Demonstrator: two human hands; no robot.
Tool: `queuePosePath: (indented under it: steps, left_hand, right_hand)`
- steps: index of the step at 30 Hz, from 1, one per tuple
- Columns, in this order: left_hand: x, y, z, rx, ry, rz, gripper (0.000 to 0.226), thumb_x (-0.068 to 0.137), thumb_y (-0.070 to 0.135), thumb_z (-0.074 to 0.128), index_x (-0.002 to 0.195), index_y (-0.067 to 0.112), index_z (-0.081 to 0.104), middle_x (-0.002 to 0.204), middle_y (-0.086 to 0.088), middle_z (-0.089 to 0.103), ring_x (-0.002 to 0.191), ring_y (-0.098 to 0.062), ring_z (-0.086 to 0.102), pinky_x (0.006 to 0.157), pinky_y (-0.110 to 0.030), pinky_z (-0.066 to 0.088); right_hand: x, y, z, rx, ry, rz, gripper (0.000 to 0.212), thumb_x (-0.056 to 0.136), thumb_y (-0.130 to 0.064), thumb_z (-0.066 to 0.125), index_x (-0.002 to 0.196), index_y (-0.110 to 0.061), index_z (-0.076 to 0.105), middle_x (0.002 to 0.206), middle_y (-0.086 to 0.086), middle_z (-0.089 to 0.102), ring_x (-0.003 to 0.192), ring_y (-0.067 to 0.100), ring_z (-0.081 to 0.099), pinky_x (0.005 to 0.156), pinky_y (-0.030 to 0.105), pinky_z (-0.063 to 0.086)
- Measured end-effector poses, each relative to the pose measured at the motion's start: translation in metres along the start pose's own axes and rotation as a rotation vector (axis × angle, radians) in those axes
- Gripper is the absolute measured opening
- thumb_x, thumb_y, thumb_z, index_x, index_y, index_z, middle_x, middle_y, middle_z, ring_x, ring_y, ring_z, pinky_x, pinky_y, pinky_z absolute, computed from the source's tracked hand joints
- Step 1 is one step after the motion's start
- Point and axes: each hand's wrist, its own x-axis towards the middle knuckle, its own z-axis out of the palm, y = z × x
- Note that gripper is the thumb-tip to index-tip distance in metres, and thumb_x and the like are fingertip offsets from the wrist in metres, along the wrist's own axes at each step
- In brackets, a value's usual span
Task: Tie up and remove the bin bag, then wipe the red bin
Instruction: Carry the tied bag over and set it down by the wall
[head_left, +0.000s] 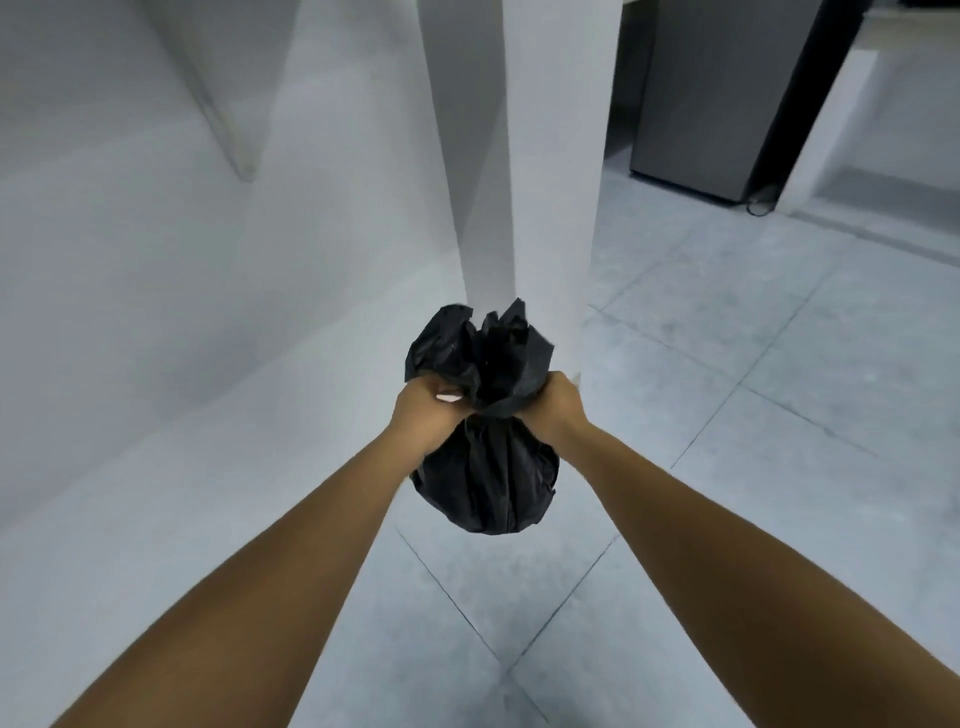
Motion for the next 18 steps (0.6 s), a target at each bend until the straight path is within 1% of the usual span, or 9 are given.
queuePosePath:
  steps: [2,4,7,9,11,12,15,17,18]
  left_hand:
    - [0.041,-0.017,0.01,0.034,0.079,-0.045,0.004,0.082,0.009,0.059,0.082,0.007,0.063,0.098,-0.017,0.069,0.095,-0.032,0.063,0.074,-0.03,0.045]
    - [0.082,-0.035,0.021,0.037,0.107,-0.094,0.009,0.084,0.006,0.054,0.085,0.005,0.063,0.095,-0.016,0.068,0.093,-0.034,0.062,0.073,-0.029,0.042]
    - [0.139,-0.061,0.037,0.069,0.176,-0.165,0.014,0.086,0.003,0.049,0.075,0.008,0.058,0.085,-0.016,0.064,0.085,-0.037,0.06,0.07,-0.03,0.04]
    - [0.181,-0.081,0.051,0.1,0.185,-0.191,0.018,0.085,0.0,0.047,0.07,0.007,0.053,0.089,-0.025,0.065,0.084,-0.043,0.06,0.067,-0.03,0.039]
    - [0.215,-0.103,0.066,0.144,0.182,-0.205,0.019,0.085,-0.001,0.046,0.069,0.004,0.054,0.09,-0.028,0.066,0.087,-0.046,0.06,0.067,-0.032,0.039]
    - [0.231,-0.117,0.074,0.173,0.17,-0.211,0.017,0.085,0.0,0.046,0.072,0.001,0.057,0.09,-0.028,0.066,0.088,-0.045,0.06,0.066,-0.032,0.039]
    - [0.274,-0.162,0.101,0.203,0.133,-0.25,0.018,0.087,0.002,0.045,0.084,-0.006,0.061,0.094,-0.029,0.066,0.087,-0.042,0.06,0.067,-0.034,0.039]
    - [0.302,-0.198,0.123,0.202,0.12,-0.261,0.015,0.086,0.002,0.046,0.076,-0.001,0.057,0.093,-0.03,0.066,0.084,-0.041,0.06,0.067,-0.035,0.04]
    - [0.317,-0.217,0.135,0.195,0.111,-0.261,0.015,0.085,0.002,0.047,0.073,0.0,0.054,0.092,-0.031,0.066,0.084,-0.042,0.06,0.068,-0.038,0.042]
  right_hand:
    - [0.037,0.007,0.018,-0.02,0.02,0.024,0.033,0.081,-0.013,0.056,0.053,-0.02,0.041,0.056,-0.006,0.045,0.064,0.018,0.049,0.062,0.032,0.036]
    - [0.074,0.016,0.033,-0.02,0.007,0.051,0.037,0.08,-0.014,0.059,0.051,-0.026,0.039,0.057,-0.009,0.046,0.066,0.02,0.049,0.063,0.03,0.036]
    - [0.132,0.034,0.056,0.001,-0.066,0.097,0.04,0.077,-0.015,0.066,0.05,-0.031,0.04,0.063,-0.007,0.053,0.071,0.02,0.051,0.065,0.026,0.036]
    - [0.169,0.05,0.071,0.018,-0.073,0.126,0.031,0.077,-0.014,0.067,0.054,-0.023,0.049,0.066,-0.003,0.061,0.072,0.022,0.053,0.066,0.026,0.037]
    - [0.201,0.069,0.088,0.006,-0.069,0.147,0.009,0.08,-0.013,0.064,0.072,-0.014,0.066,0.086,0.008,0.07,0.075,0.024,0.056,0.068,0.027,0.04]
    - [0.216,0.082,0.098,0.003,-0.055,0.167,0.01,0.082,-0.012,0.059,0.077,-0.01,0.068,0.088,0.011,0.07,0.075,0.024,0.055,0.067,0.028,0.04]
    - [0.255,0.126,0.133,0.022,-0.03,0.262,0.026,0.084,-0.009,0.048,0.059,-0.014,0.055,0.076,0.009,0.061,0.073,0.026,0.054,0.067,0.037,0.046]
    - [0.282,0.16,0.159,0.001,-0.016,0.305,0.031,0.086,-0.009,0.045,0.056,-0.017,0.049,0.077,0.009,0.06,0.078,0.029,0.058,0.075,0.04,0.05]
    - [0.297,0.177,0.171,-0.017,-0.013,0.308,0.028,0.086,-0.01,0.045,0.059,-0.015,0.053,0.08,0.01,0.063,0.081,0.031,0.061,0.076,0.04,0.052]
